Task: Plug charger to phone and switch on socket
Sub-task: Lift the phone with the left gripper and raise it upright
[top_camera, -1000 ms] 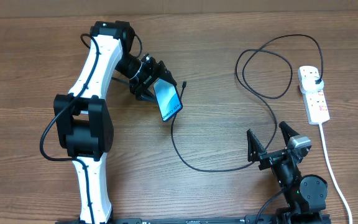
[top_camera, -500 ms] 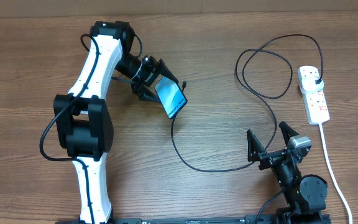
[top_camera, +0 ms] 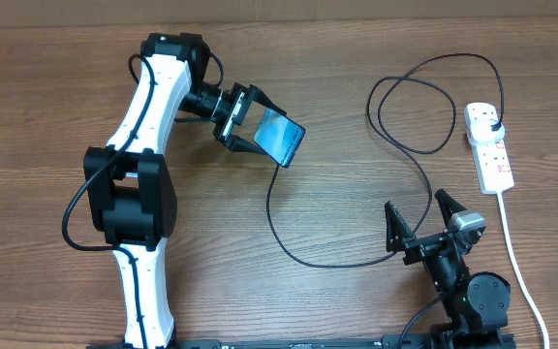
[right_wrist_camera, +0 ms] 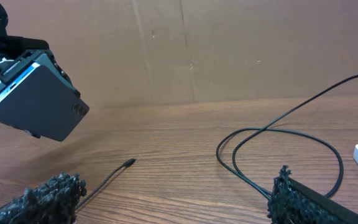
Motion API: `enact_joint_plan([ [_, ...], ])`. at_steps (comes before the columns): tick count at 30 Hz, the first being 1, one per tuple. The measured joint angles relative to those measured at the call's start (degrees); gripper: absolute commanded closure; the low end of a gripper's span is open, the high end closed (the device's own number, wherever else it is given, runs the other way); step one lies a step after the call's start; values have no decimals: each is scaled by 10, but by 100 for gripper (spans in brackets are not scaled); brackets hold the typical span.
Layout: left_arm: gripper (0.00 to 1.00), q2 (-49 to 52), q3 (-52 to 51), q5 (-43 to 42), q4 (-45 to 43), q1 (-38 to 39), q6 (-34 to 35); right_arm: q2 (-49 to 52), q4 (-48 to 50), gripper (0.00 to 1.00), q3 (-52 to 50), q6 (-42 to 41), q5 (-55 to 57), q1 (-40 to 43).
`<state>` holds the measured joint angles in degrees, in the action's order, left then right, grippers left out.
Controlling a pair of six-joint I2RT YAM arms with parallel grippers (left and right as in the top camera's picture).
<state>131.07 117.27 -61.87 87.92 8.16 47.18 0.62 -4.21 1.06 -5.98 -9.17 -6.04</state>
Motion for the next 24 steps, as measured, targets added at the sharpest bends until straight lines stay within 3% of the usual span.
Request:
enact_joint_plan([
  [24, 52, 0, 0, -228, 0, -15, 35, 0, 0, 0, 0, 0, 0, 0],
])
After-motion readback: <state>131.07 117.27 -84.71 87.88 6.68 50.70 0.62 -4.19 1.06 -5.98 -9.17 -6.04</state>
